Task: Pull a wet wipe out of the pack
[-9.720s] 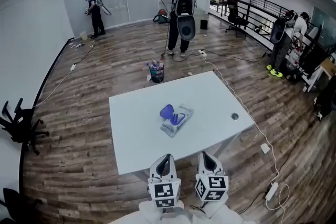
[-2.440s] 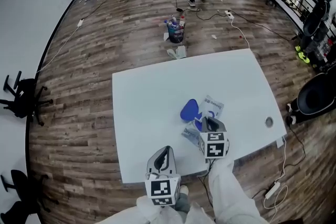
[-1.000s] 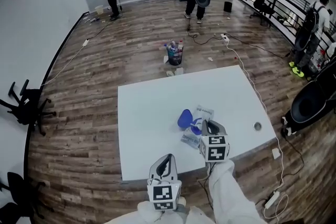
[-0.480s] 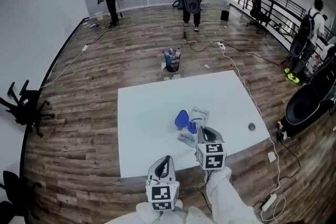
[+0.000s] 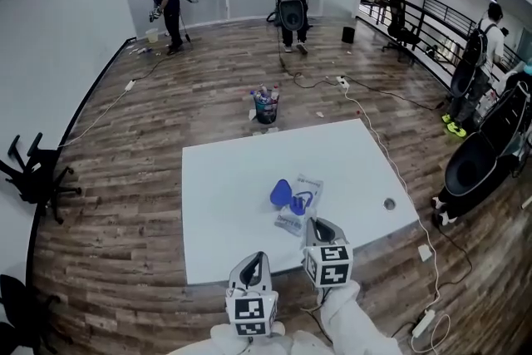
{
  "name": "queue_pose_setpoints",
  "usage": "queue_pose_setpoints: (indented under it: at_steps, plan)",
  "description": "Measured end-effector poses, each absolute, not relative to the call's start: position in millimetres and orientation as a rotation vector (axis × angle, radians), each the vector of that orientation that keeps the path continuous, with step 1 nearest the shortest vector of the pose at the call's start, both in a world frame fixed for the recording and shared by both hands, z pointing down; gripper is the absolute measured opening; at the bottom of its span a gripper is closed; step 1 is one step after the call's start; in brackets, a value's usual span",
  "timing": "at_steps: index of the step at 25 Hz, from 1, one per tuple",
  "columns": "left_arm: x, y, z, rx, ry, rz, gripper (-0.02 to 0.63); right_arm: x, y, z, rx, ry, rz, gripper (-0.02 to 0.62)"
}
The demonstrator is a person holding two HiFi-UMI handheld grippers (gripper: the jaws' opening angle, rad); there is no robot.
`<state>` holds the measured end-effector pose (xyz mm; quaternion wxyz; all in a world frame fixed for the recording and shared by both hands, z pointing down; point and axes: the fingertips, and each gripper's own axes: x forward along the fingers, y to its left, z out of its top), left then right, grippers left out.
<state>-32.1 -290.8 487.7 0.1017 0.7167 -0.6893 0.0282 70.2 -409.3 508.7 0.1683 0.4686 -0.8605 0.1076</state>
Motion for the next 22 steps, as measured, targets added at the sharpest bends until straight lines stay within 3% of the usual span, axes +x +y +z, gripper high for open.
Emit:
queue_pose_setpoints:
  at_steps: [22]
  plan:
    - [-27.5,-301.5,493.0,2.145,-2.003,0.089,0.002,96.0,-330.8,541.1,1.413,-2.488,0.443,0.014]
